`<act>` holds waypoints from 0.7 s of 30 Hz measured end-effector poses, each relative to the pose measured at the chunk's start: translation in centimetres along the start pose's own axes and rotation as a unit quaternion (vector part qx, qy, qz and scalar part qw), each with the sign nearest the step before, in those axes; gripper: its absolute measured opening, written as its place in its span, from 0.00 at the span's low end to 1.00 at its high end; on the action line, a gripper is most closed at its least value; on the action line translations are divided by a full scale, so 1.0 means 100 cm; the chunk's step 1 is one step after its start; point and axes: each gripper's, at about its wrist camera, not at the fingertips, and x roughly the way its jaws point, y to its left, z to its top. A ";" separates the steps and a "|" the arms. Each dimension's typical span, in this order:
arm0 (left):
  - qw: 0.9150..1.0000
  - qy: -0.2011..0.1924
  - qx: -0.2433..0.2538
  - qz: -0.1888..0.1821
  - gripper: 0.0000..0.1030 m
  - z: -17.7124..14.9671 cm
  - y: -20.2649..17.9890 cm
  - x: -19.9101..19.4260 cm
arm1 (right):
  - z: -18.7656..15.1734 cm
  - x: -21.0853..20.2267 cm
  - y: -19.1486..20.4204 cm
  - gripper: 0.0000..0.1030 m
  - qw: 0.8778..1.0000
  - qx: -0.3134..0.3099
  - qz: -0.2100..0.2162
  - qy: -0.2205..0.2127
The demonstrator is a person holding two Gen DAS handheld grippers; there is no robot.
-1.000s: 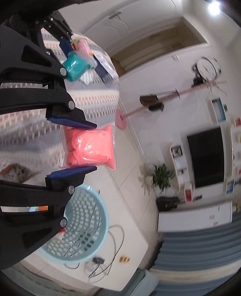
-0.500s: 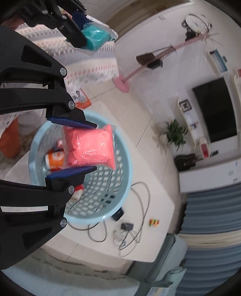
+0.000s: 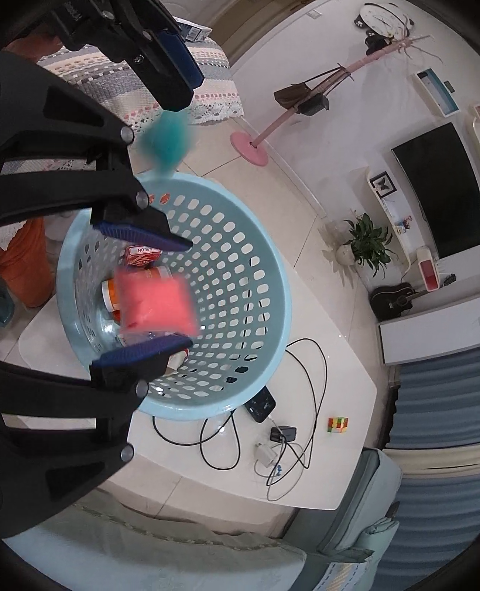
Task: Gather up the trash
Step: 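Carry both packets to the wastebasket and open both tools to drop them, then move both tools back to the pink yogurt bottle and polka-dot packet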
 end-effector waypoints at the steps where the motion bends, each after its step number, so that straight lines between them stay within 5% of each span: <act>1: 1.000 0.000 0.001 0.000 0.60 -0.001 0.000 0.000 | 0.000 0.000 -0.001 0.46 1.000 0.000 -0.002 0.002; 14: 0.999 -0.025 -0.025 0.008 0.60 -0.013 0.020 -0.037 | 0.004 -0.024 0.029 0.49 0.999 -0.025 0.019 -0.020; 21: 0.997 -0.065 -0.024 0.037 0.60 -0.024 0.040 -0.091 | 0.004 -0.054 0.073 0.54 0.993 -0.066 0.082 -0.050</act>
